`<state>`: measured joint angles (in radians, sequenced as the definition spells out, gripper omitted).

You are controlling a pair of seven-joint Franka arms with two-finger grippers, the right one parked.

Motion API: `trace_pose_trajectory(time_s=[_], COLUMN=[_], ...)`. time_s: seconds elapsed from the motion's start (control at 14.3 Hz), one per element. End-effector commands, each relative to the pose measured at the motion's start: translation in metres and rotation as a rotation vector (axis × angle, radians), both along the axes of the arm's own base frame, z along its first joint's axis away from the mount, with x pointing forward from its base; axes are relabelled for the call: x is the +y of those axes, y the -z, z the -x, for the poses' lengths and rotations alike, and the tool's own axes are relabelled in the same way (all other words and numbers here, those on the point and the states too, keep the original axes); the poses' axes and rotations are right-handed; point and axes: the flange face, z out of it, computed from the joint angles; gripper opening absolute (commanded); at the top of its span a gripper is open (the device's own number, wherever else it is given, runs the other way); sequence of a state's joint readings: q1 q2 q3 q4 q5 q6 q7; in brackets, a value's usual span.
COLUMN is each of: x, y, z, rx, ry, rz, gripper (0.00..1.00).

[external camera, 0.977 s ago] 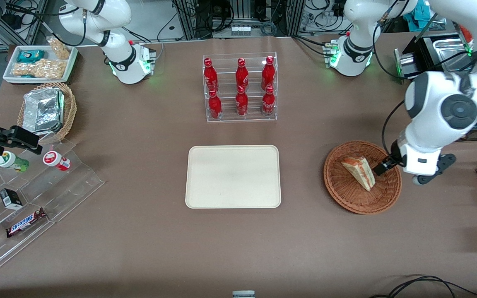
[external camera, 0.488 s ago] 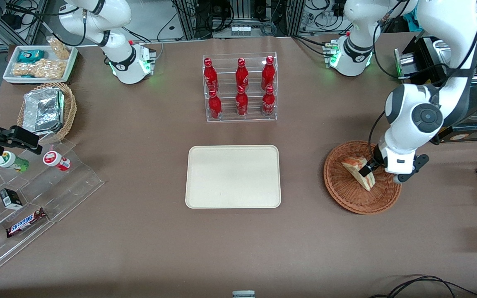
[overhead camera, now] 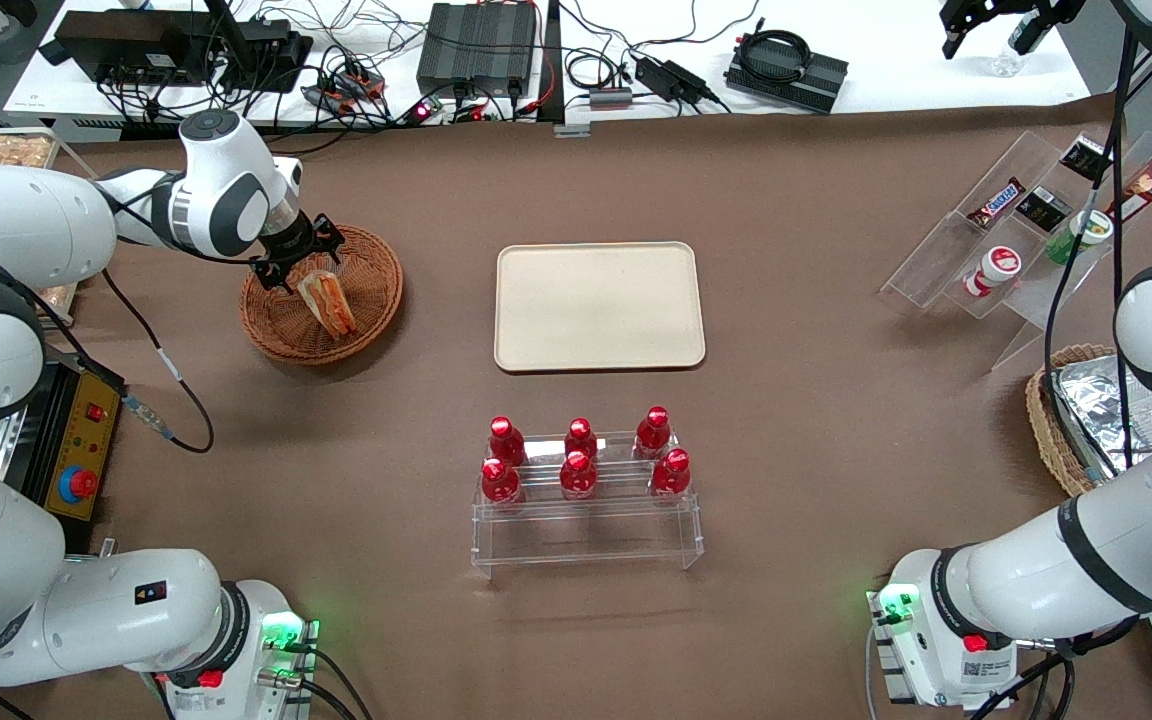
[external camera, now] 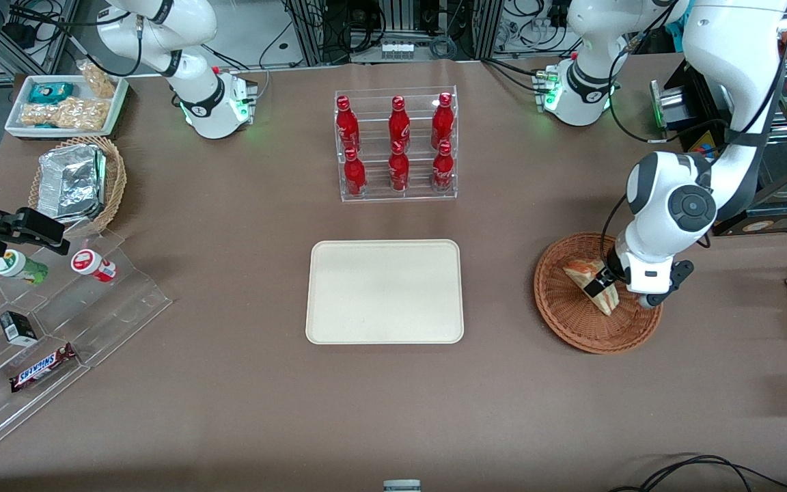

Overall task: Place sandwich from basket to tray
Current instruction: 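Lower the left gripper and close it on the sandwich wedge, then lift the sandwich and carry it over the white tray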

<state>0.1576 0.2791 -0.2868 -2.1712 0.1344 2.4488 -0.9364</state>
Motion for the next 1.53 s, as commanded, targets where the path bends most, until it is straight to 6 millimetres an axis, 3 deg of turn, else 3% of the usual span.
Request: trace_pose_trajectory(time_s=[0.0,0.28,0.35,0.42,0.49,0.63,0.7,0.91,1.12,1.33,1.47], x=[-0.015,-0.017,-0.017,-0.014,-0.011,-0.006,-0.004,0.012,0.007,-0.031,-0.084], y=[0.015,0.027,0.028,0.027,0.022,0.007,-0.007,-0.054,-0.093,-0.129,-0.132], z=[0.001,0.007,0.008,0.008,0.007,0.005,0.001,-0.015,-0.027,-0.036,-0.032], rx=[-0.014,0.013,0.018,0.019,0.015,0.022,0.022,0.004,0.061,0.098,0.089], ry=[-0.036,-0.041,-0.056,-0.062,-0.068,-0.073,-0.076,-0.071,-0.031,0.065,0.173], rz=[0.007,0.005,0.005,0.002,-0.001,-0.016,-0.026,-0.082,-0.127,-0.14,-0.137], gripper=[1.0,0.99,0.82,0.54,0.37,0.13,0.06,0.03,0.05,0.08,0.08])
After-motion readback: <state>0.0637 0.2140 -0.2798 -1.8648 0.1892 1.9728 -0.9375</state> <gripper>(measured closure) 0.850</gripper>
